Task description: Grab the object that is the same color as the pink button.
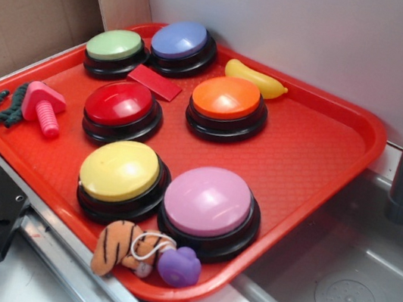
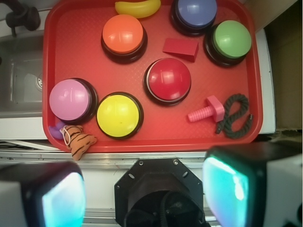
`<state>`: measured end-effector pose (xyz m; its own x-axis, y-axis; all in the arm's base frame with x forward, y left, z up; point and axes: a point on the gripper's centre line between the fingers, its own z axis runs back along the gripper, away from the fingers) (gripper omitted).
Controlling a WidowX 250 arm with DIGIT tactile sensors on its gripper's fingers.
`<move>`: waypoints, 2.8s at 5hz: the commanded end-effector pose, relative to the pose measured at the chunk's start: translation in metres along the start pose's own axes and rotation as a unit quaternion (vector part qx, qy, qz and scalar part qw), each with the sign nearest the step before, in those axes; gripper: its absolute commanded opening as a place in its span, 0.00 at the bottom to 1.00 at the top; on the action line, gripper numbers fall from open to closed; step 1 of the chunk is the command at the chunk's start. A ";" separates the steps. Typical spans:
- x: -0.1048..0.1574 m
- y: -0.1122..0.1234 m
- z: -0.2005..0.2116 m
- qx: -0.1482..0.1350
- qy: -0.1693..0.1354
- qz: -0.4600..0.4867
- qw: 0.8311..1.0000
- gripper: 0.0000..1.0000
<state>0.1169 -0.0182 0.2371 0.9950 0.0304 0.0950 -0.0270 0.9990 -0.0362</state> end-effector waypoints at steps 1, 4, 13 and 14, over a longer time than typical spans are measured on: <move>0.000 0.000 0.000 0.000 0.000 0.000 1.000 1.00; 0.016 0.039 -0.050 -0.002 -0.009 -0.073 0.997 1.00; 0.025 0.151 -0.190 0.069 -0.025 -0.070 0.995 1.00; 0.028 0.151 -0.199 0.071 -0.008 -0.062 0.995 0.00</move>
<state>0.1521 0.1211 0.0292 0.9923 -0.0928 0.0823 0.0853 0.9922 0.0913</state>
